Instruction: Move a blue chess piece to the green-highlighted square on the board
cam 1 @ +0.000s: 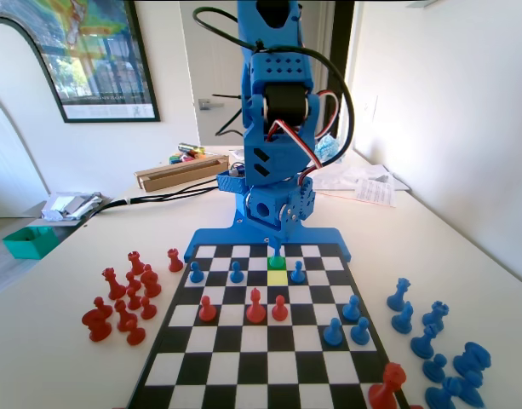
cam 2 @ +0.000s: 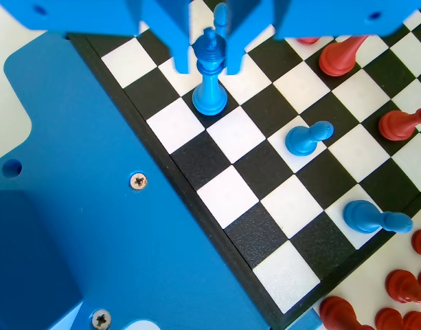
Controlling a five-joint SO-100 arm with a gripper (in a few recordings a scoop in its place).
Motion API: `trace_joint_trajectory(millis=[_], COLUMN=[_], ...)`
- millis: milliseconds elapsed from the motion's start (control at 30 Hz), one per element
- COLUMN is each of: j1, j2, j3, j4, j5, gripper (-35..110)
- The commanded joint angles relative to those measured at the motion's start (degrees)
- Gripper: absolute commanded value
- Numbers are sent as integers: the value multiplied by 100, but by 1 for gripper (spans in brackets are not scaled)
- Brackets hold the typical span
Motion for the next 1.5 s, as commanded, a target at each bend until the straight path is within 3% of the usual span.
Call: trace_joint_trajectory(millis=[0, 200, 500, 933, 1100, 1467], j1=[-9, -53, -158, -475, -360, 378], j2=[334, 387, 800, 2241, 3261, 4922], j3=[-211, -984, -3032, -5063, -5414, -4966], j4=[211, 1248, 3604, 5880, 6003, 5994], j5=[-26, 141, 729, 2953, 3858, 4377], gripper=[16, 16, 9, 2, 1, 2])
